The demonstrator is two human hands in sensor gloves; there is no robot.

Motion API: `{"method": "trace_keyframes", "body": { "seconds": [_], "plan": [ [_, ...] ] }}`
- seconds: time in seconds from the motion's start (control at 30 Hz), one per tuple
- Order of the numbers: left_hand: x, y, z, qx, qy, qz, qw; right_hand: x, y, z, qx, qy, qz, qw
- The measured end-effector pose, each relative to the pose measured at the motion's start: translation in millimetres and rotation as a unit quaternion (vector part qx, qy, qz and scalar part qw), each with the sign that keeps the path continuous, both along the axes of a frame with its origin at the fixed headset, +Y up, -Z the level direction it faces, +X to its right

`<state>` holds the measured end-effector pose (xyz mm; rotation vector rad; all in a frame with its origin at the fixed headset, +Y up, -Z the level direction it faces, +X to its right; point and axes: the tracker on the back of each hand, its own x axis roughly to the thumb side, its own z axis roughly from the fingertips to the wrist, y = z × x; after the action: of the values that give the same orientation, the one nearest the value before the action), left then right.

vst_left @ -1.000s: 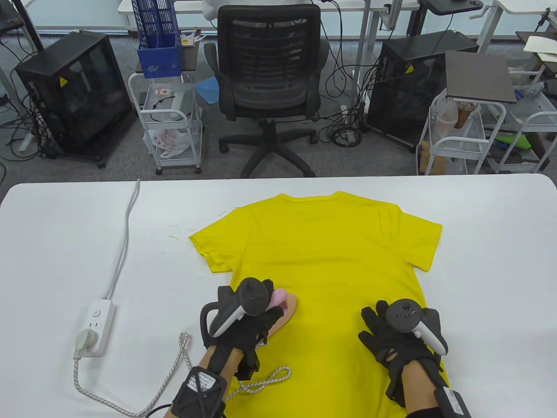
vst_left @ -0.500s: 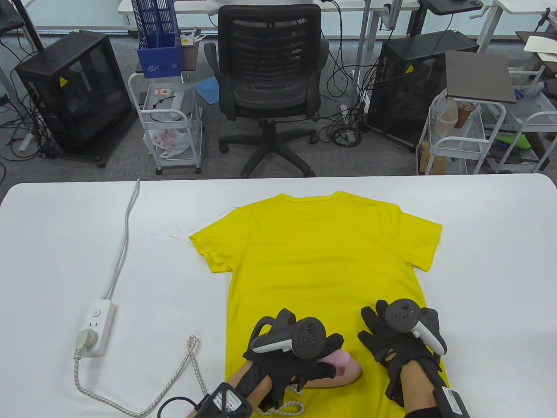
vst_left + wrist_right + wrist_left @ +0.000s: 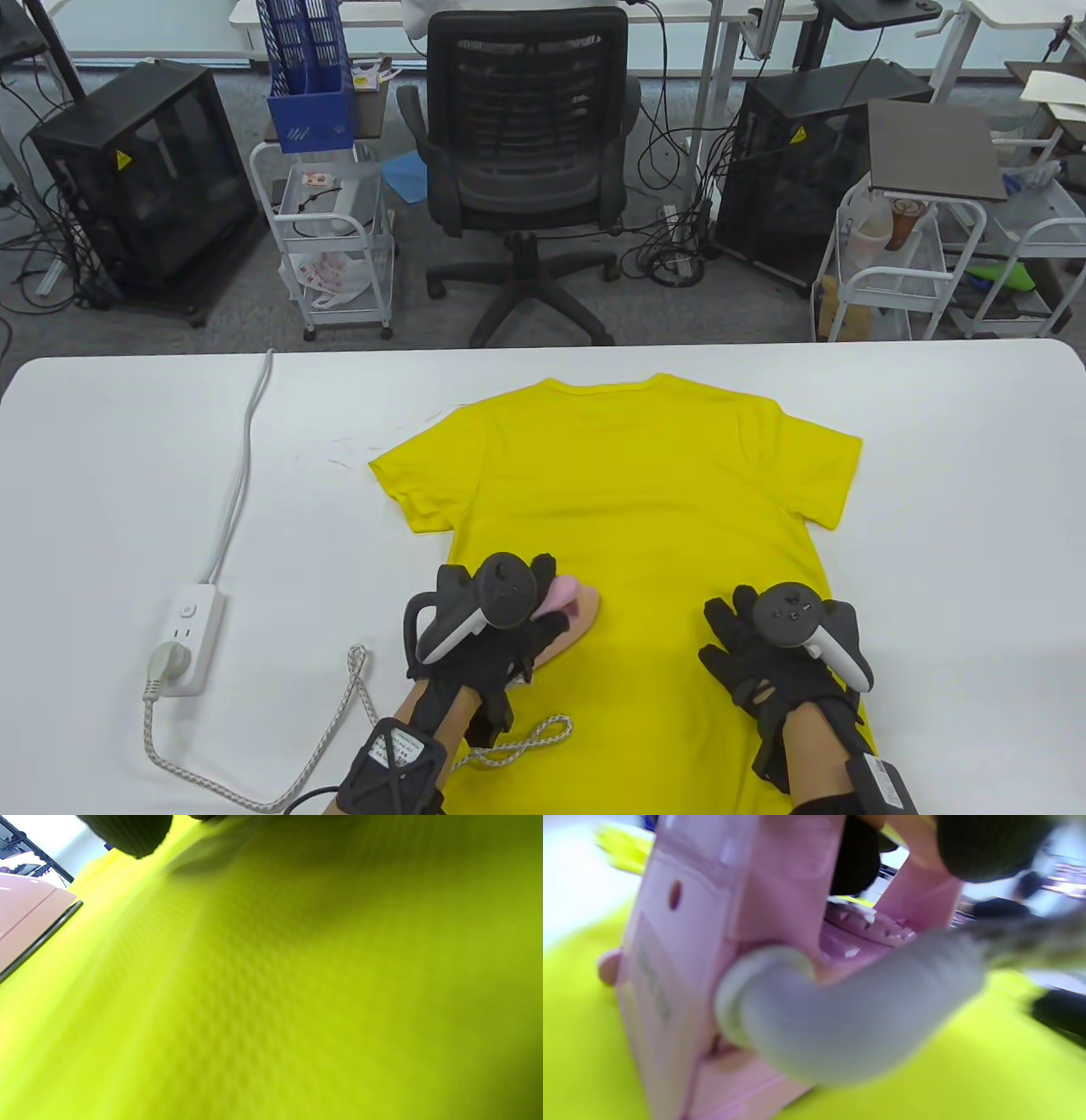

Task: Iron t-shirt with electric iron on table

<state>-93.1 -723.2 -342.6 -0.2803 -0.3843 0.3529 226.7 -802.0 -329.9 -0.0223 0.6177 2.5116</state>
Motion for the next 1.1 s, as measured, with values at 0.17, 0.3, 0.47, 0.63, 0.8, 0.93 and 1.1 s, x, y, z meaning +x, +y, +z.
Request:
{"method": "trace_keyframes", "body": {
  "seconds": [0.17, 0.3, 0.47, 0.63, 0.8, 0.93, 1.1],
  "plan": [
    [47.8, 2.1, 26.3, -0.025, -0.169, -0.022, 0.985, 0.1, -0.1, 0.1, 0.000, 0.000, 0.001, 1.000],
    [49.8, 5.4, 30.6, 0.006, -0.149, -0.040, 0.988, -0.3, -0.1, 0.1, 0.001, 0.000, 0.006, 1.000],
    [12.5, 5.1, 8.5, 0.063, 0.024, -0.059, 0.996, -0.3, -0.2, 0.6, 0.002, 0.001, 0.008, 1.000],
    [-32.8, 1.3, -12.0, 0.053, 0.190, -0.085, 0.977, 0.3, -0.4, 0.8, 0.002, 0.000, 0.002, 1.000],
    [-29.4, 1.3, -11.1, 0.025, 0.114, -0.039, 0.992, -0.8, -0.5, 0.7, 0.002, -0.001, 0.007, 1.000],
    [18.7, -2.2, 9.5, -0.021, -0.045, 0.002, 0.999, -0.2, -0.5, 0.7, 0.002, -0.002, 0.003, 1.000],
    [78.9, 1.8, 51.5, 0.030, -0.169, -0.062, 0.983, 1.1, -0.2, 0.8, 0.003, -0.004, 0.001, 1.000]
  ]
}}
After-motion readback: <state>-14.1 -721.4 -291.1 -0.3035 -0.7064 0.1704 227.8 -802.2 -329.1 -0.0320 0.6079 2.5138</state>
